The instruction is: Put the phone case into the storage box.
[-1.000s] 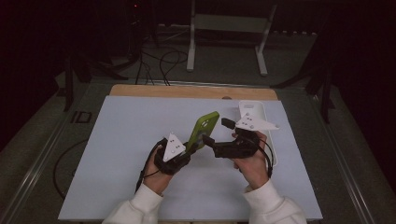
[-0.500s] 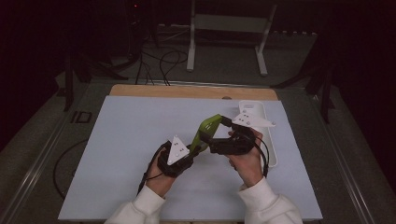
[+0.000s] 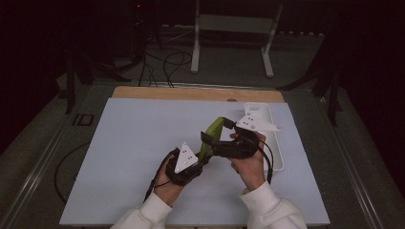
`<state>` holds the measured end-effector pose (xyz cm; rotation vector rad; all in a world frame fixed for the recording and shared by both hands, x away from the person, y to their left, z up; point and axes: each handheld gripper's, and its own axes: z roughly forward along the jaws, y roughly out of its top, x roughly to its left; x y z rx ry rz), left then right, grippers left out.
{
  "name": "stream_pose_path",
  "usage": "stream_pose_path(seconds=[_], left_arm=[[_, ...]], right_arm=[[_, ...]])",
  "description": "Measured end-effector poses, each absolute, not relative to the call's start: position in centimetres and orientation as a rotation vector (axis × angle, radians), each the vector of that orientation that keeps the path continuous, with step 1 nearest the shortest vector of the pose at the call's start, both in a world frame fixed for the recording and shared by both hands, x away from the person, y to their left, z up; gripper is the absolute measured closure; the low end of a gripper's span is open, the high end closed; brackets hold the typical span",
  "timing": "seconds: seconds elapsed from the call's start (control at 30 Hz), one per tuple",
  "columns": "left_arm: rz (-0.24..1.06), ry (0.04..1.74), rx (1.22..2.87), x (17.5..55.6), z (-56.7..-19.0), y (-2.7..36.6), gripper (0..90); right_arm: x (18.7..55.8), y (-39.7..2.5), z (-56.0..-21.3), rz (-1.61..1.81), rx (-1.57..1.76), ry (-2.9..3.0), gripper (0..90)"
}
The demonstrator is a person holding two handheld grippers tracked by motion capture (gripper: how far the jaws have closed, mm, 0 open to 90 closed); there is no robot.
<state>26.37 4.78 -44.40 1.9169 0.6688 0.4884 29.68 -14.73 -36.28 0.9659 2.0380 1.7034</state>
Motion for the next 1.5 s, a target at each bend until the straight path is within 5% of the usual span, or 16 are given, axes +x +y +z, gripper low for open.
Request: stream_pose_path(seconds=[0.77, 0.97, 1.3, 1.5], left_arm=[[0.495, 0.66, 1.941, 26.3, -44.3, 4.9, 75.6], [0.489, 0.66, 1.939, 26.3, -44.0, 5.2, 67.9], [0.523, 0.744, 1.916, 26.6, -43.5, 5.8, 20.4], [0.529, 0.767, 1.919, 26.7, -43.2, 6.3, 7.7]], right_arm=[[29.3, -14.5, -36.0, 1.654, 0.966, 2.053, 16.1], [29.3, -14.2, -36.1, 1.632, 0.961, 2.057, 16.1], [29.3, -14.3, -36.1, 1.628, 0.967, 2.045, 16.1], [29.4, -14.3, -36.1, 1.63, 0.975, 2.042, 16.1]])
